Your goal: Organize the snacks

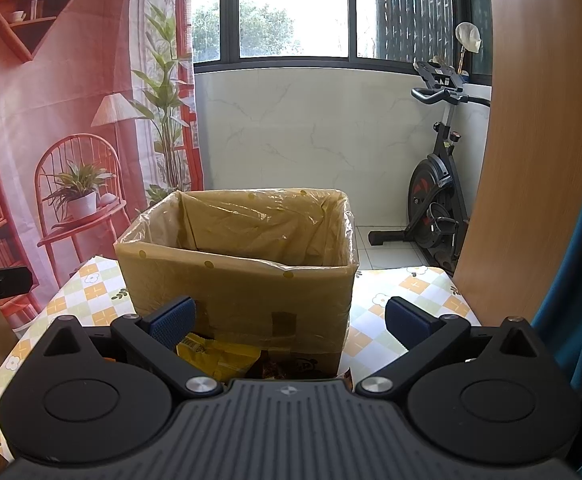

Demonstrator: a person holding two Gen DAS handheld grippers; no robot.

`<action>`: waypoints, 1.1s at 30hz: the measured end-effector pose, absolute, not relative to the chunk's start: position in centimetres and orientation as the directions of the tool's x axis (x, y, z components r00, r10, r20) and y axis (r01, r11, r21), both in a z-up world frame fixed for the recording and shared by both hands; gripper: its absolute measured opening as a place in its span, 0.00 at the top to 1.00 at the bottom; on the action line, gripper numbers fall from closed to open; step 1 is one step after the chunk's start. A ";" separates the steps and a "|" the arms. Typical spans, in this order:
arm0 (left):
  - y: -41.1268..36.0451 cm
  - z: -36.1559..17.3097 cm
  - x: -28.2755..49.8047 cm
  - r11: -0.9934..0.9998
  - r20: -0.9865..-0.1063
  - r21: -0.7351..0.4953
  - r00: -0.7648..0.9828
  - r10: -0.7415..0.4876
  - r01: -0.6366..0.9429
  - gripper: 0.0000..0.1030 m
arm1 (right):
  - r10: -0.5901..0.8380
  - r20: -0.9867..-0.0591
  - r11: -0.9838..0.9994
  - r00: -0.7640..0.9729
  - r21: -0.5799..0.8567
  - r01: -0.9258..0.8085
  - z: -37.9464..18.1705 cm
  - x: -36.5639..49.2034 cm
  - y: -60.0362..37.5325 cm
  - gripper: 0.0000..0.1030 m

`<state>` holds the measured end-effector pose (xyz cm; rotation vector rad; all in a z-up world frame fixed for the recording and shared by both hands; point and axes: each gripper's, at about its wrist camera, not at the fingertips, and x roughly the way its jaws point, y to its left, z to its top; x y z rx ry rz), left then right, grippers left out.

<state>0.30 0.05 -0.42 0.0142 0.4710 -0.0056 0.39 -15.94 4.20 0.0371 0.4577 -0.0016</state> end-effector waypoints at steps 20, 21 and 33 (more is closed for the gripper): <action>1.0 -0.9 1.0 0.997 -0.490 -0.063 0.872 0.011 -0.048 0.00 | 0.033 -0.417 0.997 0.908 0.079 0.000 3.4 0.4 -16.4 0.00; 1.3 -1.1 1.0 0.995 -0.472 -0.083 0.882 0.004 -0.049 0.00 | 0.038 -0.402 0.996 0.915 0.086 -0.004 3.2 0.3 -16.5 0.00; 3.9 -5.6 1.6 0.981 -0.568 -0.191 0.820 -0.073 -0.045 0.03 | 0.040 -0.414 0.996 0.909 0.089 -0.004 -0.6 0.5 -18.1 0.00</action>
